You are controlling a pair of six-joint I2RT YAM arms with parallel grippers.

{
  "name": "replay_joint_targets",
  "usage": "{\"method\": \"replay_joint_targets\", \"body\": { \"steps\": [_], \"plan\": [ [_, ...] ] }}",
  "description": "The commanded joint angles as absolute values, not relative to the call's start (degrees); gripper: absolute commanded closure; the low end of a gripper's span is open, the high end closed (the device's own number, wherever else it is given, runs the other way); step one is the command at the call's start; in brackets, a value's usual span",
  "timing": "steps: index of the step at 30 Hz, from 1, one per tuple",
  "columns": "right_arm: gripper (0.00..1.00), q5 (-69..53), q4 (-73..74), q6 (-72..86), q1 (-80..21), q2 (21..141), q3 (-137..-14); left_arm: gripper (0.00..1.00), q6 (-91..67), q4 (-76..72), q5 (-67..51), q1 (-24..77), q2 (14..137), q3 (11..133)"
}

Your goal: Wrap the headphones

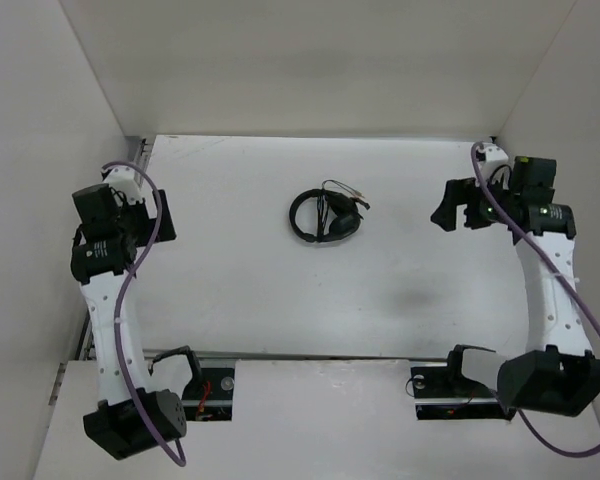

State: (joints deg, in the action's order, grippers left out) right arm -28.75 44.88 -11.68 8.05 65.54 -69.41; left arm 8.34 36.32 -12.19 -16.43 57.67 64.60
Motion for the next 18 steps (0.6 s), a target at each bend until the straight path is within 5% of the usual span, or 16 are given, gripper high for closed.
{"method": "replay_joint_targets", "body": {
  "steps": [1, 5, 10, 18],
  "plan": [
    [0.00, -29.18, 60.51, -9.32, 12.33, 69.59, -80.74, 0.00, 11.33, 38.49, -15.73, -19.20, 52.21, 65.22],
    [0.00, -29.00, 69.96, -9.93, 21.73, 73.39, -90.78, 0.00, 12.22, 39.46, -16.61, -22.54, 50.45, 63.81],
    [0.00, -29.98, 47.32, -10.54, 35.09, 58.47, -79.57, 0.00, 11.69, 39.64, -17.93, -23.95, 46.24, 62.49],
    [0.00, -13.20, 33.15, -16.43, 29.33, 41.67, -61.63, 0.00, 12.57, 39.55, -17.75, -26.06, 44.12, 61.52]
  ]
}}
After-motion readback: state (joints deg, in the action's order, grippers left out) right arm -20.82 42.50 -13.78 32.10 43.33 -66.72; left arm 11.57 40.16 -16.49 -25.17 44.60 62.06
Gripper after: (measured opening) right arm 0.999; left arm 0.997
